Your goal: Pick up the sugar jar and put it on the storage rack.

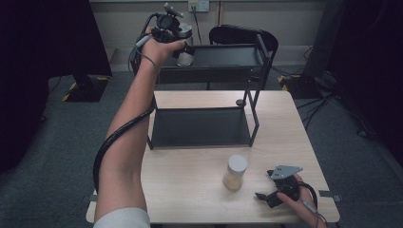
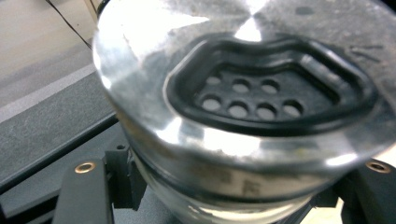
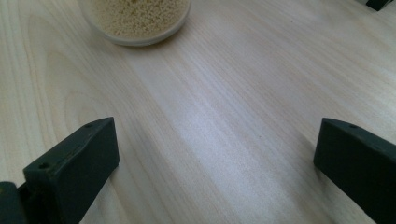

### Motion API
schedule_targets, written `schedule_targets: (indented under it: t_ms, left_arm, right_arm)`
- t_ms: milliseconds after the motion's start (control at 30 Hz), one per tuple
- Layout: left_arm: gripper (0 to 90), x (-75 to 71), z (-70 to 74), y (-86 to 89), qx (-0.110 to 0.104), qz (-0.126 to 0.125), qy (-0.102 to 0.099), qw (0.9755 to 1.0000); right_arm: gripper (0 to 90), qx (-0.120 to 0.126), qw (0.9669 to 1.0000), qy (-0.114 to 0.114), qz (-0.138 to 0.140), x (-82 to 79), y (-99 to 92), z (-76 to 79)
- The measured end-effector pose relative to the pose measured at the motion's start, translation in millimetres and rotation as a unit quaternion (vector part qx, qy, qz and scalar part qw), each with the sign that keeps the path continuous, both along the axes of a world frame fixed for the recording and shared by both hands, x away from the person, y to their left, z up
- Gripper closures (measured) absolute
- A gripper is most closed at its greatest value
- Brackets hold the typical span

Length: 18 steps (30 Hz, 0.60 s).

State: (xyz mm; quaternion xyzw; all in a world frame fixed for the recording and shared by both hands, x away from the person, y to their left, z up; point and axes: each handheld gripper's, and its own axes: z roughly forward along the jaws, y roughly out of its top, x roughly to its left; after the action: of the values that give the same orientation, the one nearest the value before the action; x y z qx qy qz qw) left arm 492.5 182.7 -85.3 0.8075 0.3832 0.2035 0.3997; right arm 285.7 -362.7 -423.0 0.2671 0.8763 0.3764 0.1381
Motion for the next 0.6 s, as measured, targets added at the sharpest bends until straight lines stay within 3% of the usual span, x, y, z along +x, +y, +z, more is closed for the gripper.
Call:
schedule_targets:
  t_ms: [500,600]
  left_arm:
    - [29.7,0.2,-0.8,0.4,-0.005,0.002,0.001,1.0000]
    - [18.9,-1.5,0.1,0.6,-0.009,0.007,0.003,0.9999]
  right_arm:
    - [0.0,0.000,1.0000,0.000,0.000,0.1,-0.1,0.0]
    - [0.0,0.000,1.0000,0.000,0.000,0.0,0.0,0.0]
